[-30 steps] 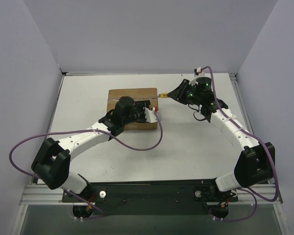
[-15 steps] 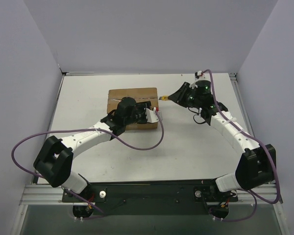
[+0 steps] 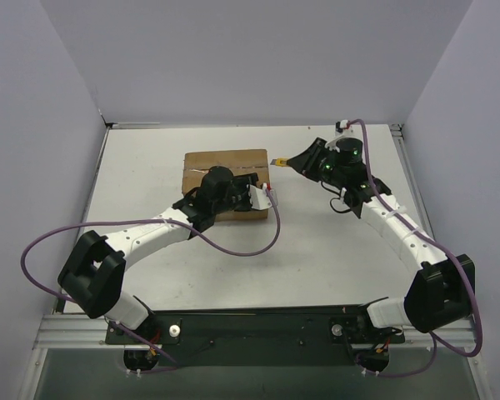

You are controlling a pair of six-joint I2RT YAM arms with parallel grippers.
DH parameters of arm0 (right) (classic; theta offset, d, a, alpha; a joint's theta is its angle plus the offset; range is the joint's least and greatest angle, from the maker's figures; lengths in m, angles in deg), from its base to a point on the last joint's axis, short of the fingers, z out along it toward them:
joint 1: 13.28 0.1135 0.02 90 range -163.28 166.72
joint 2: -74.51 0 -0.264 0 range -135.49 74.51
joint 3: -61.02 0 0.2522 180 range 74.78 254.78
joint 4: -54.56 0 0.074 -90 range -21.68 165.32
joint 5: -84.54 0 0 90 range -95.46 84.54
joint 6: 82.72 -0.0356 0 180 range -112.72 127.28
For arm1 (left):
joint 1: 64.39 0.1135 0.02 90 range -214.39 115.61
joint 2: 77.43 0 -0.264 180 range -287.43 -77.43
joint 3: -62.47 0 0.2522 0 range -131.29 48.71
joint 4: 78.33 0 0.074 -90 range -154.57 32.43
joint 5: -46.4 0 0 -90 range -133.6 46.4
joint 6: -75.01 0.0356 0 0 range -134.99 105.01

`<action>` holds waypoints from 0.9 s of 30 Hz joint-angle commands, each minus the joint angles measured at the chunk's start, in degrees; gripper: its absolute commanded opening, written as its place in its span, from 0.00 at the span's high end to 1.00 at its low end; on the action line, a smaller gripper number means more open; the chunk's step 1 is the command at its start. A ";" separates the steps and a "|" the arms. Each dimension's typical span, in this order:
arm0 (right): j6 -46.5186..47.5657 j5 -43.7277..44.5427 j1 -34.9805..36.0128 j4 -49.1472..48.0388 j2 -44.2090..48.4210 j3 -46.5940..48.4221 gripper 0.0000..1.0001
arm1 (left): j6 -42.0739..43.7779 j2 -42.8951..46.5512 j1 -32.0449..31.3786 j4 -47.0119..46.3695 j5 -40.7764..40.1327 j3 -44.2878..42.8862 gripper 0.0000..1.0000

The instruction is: Unpack the express box

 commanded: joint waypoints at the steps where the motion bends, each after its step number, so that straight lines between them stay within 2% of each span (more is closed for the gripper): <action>1: 0.26 1.21 0.68 -3.16 1.80 -0.22 1.00 | -0.57 0.12 -0.45 -1.20 -0.75 -2.67 0.42; 27: 3.17 4.55 3.41 -0.18 0.92 0.75 1.00 | -0.75 0.65 -0.98 -1.90 -1.62 -1.44 0.43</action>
